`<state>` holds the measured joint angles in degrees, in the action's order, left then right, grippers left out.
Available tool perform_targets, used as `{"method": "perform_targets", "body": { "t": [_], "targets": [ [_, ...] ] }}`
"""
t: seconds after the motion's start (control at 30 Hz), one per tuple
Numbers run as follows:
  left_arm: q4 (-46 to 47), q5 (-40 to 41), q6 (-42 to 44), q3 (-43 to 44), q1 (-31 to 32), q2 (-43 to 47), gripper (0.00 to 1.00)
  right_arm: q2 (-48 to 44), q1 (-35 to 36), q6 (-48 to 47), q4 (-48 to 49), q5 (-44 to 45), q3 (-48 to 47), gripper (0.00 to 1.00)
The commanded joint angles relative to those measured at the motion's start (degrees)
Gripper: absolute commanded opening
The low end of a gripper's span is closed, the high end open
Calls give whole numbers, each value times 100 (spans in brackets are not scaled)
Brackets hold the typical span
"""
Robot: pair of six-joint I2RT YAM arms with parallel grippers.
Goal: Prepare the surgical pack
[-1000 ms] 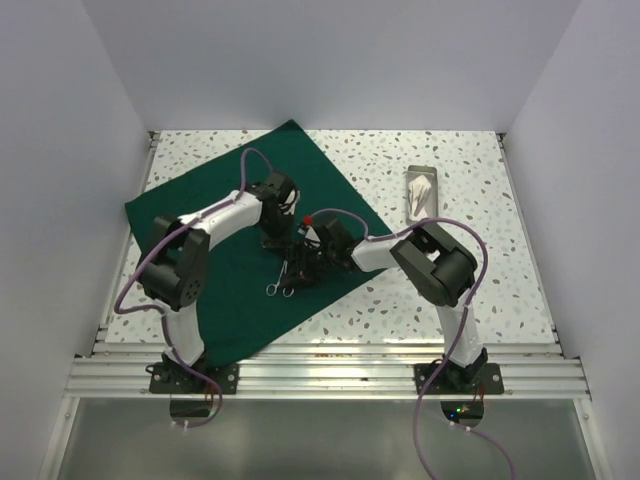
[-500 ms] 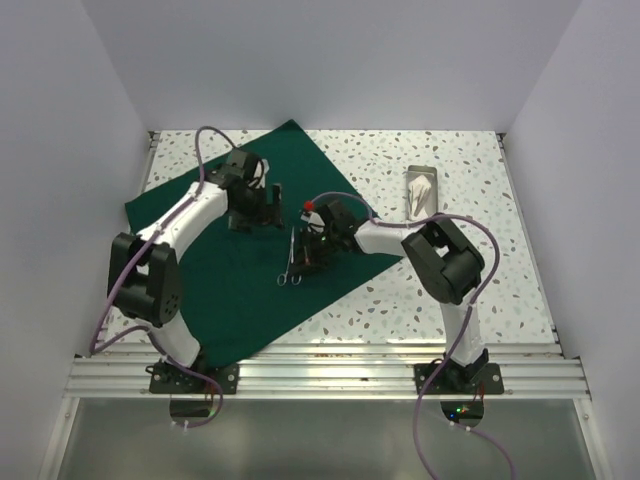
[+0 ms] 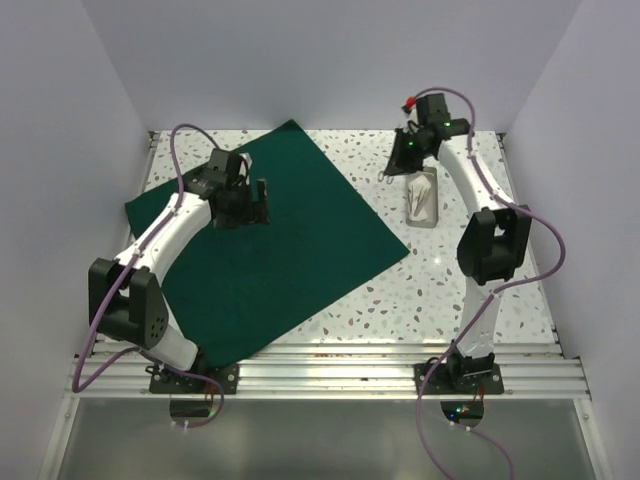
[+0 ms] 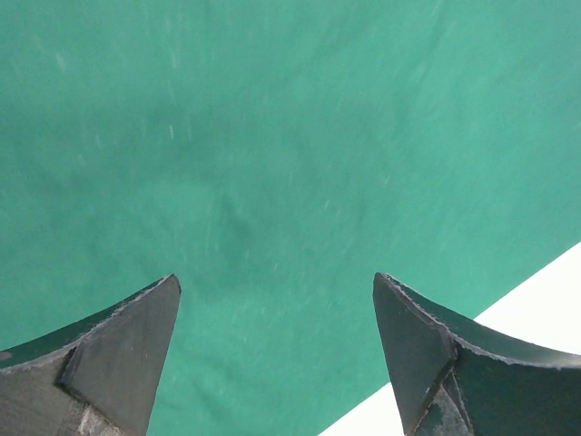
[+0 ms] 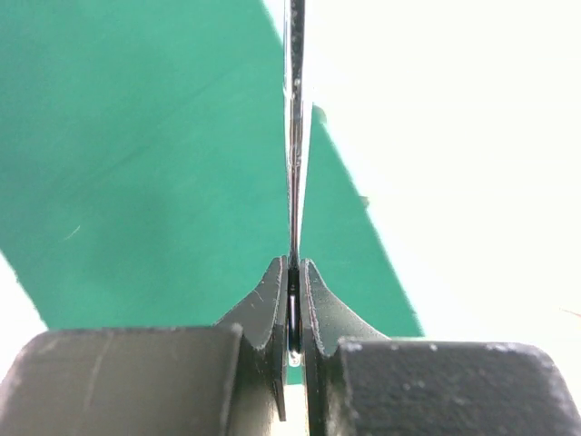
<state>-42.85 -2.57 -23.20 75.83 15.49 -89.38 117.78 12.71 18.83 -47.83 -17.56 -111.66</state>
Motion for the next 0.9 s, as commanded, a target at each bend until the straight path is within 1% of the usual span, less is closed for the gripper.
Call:
{"method": "perform_targets", "body": {
  "t": [0.0, 0.1, 0.23, 0.37, 0.47, 0.5, 0.53, 0.73, 0.77, 0.87],
  "targets": [
    [400, -217, -9, -393, -37, 299, 90, 350, -444, -731, -1763, 1140, -576, 0],
    [453, -367, -9, -534, -37, 211, 89, 517, -734, -758, -1817, 1413, -655, 0],
    [409, -437, 61, -465, -46, 114, 89, 956, -831, -1065, -2010, 1572, -901, 0],
    [339, -455, 123, -376, -37, 44, 89, 1159, -998, -1171, -1915, 1651, -876, 0],
    [356, -507, 114, -403, -37, 26, 89, 1353, -1173, -1232, -1844, 1397, -972, 0],
    [356, -525, 114, -429, -37, 9, 89, 1397, -1209, -1241, -1844, 1109, -1007, 0],
    [365, -560, 105, -438, -37, 0, 89, 1510, -1253, -1259, -1826, 1028, -1103, 0],
    [365, -596, 96, -455, -37, -62, 88, 1871, -1262, -1399, -1782, 413, -1385, 1],
    [365, -596, 96, -464, -37, -79, 88, 1959, -1253, -1391, -1765, 394, -1403, 2],
    [356, -622, 96, -508, -37, -97, 88, 2117, -1253, -1426, -1782, 411, -1587, 16]
  ]
}}
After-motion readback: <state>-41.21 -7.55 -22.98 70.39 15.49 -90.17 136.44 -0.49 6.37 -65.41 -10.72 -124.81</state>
